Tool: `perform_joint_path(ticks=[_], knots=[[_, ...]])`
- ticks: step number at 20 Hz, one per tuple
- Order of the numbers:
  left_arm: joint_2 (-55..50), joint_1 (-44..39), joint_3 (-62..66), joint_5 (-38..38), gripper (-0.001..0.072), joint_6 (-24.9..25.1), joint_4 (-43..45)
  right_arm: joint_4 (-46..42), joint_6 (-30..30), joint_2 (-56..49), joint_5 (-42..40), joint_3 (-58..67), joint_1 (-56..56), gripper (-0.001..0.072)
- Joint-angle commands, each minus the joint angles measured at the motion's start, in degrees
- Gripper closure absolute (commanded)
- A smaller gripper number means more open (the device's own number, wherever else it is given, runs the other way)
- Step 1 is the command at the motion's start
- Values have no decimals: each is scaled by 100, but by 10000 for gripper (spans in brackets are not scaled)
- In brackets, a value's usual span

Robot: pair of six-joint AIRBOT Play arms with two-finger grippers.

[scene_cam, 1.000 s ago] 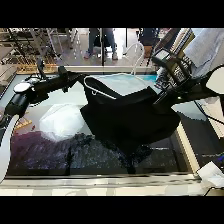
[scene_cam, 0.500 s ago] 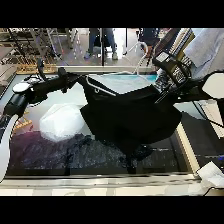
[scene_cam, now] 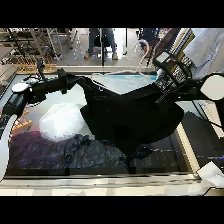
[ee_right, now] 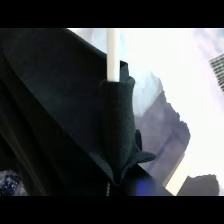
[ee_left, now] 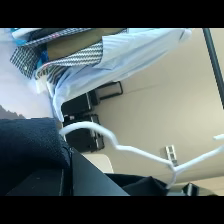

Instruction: Fold the clothes and pants, and hang the long-sleeved shirts on hangers.

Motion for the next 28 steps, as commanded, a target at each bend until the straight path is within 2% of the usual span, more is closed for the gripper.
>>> perform_joint_path(ticks=[1, 6, 8, 11, 14, 19, 22, 25, 28], knots=[[4, 17, 4, -114, 695, 0, -4, -74, -59, -96, -101, -391, 4, 684], [7, 50, 4, -313, 694, 0, -26, -420, -138, -96, -457, -1075, 4, 684], [4, 50, 4, -310, 695, 0, -26, -428, -680, -94, -525, -1239, 15, 684], [4, 114, 4, -291, 695, 0, -22, -389, -767, 28, -811, -1250, 15, 684], [4, 192, 4, -9, 695, 4, -15, -219, -1174, 358, -909, -1250, 15, 684], [4, 197, 4, 205, 695, 96, -24, 247, -2116, 684, -518, -1250, 17, 685], [4, 205, 4, 208, 694, 127, -35, 457, -2225, 555, -66, -1252, 15, 685], [7, 214, 4, 127, 693, 994, -713, 428, -2214, 350, 280, -1252, 15, 685], [7, 214, 4, -214, 693, 2114, -1768, 118, -1685, 46, 260, -1252, 15, 685]])
